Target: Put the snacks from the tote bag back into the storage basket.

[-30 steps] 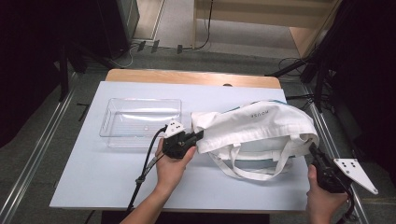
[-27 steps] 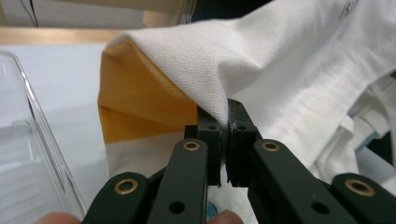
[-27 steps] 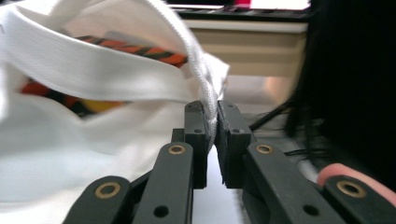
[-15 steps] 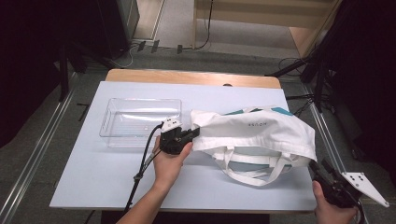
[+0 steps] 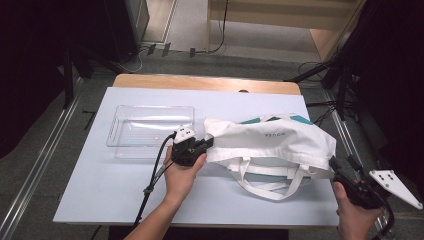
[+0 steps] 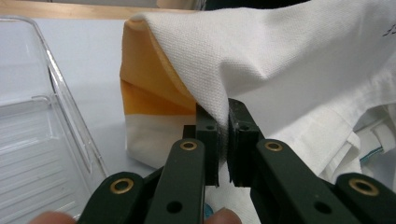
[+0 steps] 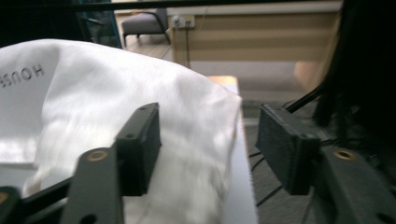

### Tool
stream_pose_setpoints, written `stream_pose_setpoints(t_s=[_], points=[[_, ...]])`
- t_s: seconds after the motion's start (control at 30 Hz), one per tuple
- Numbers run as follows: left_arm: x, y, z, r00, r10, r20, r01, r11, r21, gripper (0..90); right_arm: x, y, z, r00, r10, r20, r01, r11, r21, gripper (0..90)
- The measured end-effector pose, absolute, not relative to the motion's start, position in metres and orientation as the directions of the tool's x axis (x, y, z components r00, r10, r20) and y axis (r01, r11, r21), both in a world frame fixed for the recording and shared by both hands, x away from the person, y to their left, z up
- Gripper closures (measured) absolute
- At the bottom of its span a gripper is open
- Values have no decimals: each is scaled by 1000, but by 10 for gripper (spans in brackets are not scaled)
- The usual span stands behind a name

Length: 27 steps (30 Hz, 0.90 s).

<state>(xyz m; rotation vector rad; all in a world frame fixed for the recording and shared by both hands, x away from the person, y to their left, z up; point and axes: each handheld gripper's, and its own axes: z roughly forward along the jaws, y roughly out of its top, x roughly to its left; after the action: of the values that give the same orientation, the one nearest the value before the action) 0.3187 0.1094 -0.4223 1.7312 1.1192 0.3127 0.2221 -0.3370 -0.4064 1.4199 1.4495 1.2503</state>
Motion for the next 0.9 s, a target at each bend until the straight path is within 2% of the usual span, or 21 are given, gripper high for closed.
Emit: stream_pose_setpoints(t_s=[0.03,0.07,0.1,0.13,0.2,0.33,0.4,0.5,0.53,0.6,0.63,0.7,0.73,0.9], points=[[319,109,-422,537,795,-282,534,-62,843,858,229,-338,-408,-124,981,150,281,-111,953,340],[319,110,-423,533,798,-283,538,-61,841,858,229,-338,-408,-124,981,150,281,-111,953,340],[319,111,-425,531,800,-280,540,-64,839,858,234,-338,-409,-128,974,187,302,-141,943,302],[319,111,-426,530,801,-279,543,-68,837,858,245,-340,-414,-149,953,265,339,-203,919,253],[319,111,-427,529,802,-277,543,-69,837,859,252,-341,-420,-152,941,302,368,-230,901,212],[319,111,-430,528,802,-279,547,-71,834,860,262,-344,-435,-174,913,369,435,-265,861,214],[318,112,-432,529,801,-280,545,-67,836,862,262,-343,-441,-208,902,379,456,-254,853,393],[315,112,-431,543,793,-276,528,-67,847,869,257,-342,-441,-186,927,325,441,-217,871,721],[315,112,-431,543,793,-276,528,-67,847,872,257,-342,-441,-186,927,325,441,-217,871,721],[312,111,-427,558,784,-271,503,-60,862,875,251,-341,-440,-177,948,264,398,-176,900,863],[310,112,-423,569,774,-277,490,-49,870,878,246,-336,-437,-169,965,202,348,-134,928,879],[308,113,-418,576,768,-279,476,-37,879,878,244,-334,-436,-163,970,179,328,-118,937,884],[307,115,-415,585,763,-276,460,-32,888,881,239,-330,-431,-149,980,133,285,-87,955,886],[300,120,-392,617,736,-279,397,15,918,882,221,-325,-410,-104,992,70,139,-56,989,885]])
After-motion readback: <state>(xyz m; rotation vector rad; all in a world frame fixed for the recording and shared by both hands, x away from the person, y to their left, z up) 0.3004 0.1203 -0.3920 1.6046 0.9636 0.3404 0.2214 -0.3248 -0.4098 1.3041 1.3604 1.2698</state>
